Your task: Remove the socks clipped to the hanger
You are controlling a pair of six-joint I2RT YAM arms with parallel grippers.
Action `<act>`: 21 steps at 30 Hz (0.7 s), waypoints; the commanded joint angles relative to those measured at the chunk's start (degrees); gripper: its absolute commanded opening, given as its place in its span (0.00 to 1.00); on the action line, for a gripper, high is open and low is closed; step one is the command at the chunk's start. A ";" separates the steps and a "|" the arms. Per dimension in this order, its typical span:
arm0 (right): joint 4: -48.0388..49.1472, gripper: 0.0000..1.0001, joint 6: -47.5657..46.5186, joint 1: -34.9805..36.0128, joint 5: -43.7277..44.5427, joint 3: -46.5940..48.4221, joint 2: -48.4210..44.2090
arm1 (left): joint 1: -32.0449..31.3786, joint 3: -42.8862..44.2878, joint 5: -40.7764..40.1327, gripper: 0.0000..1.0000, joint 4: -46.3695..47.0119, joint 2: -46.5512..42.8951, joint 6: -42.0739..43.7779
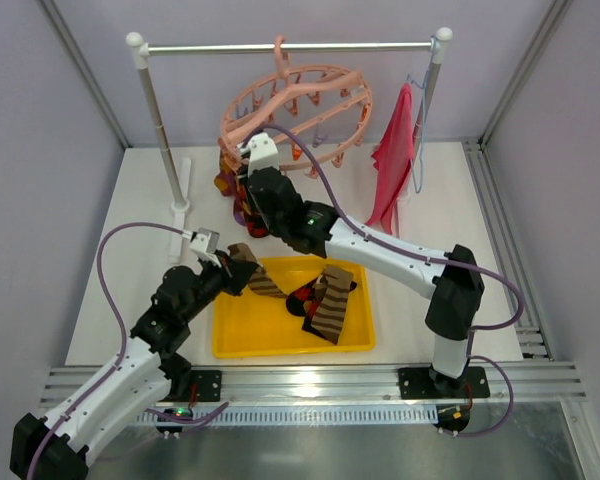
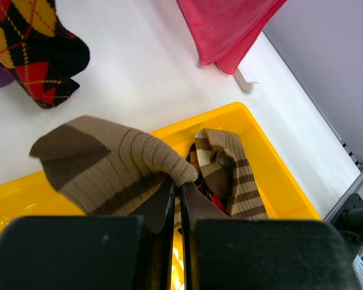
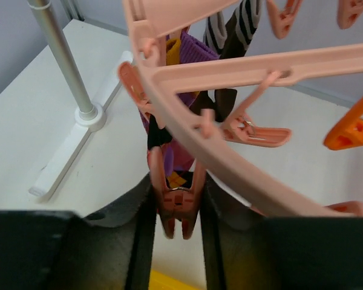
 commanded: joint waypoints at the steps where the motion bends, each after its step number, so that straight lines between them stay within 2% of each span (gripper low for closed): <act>1: 2.43 0.41 -0.46 0.30 1.06 -0.74 -3.03 | -0.20 -0.24 1.91 0.00 2.64 -0.20 0.14; 2: 2.52 0.58 -0.46 0.21 0.01 -1.09 -3.38 | -0.20 -0.33 2.44 0.00 2.90 -0.38 0.23; 4: 2.69 0.80 -0.37 0.21 -0.70 -2.05 -4.17 | -0.20 -0.42 3.14 0.00 3.26 -0.55 0.49; 7: 3.13 0.92 0.24 0.30 -1.93 -4.33 -5.84 | -0.29 -0.68 6.21 0.00 4.66 -0.64 1.02; 13: 5.42 0.98 2.70 0.30 -3.60 -13.38 -12.24 | -2.30 -0.24 12.10 0.00 7.30 2.17 2.86; 21: 7.44 1.00 7.79 0.30 0.70 -31.55 -23.68 | -11.96 3.00 4.82 0.00 4.84 8.49 8.92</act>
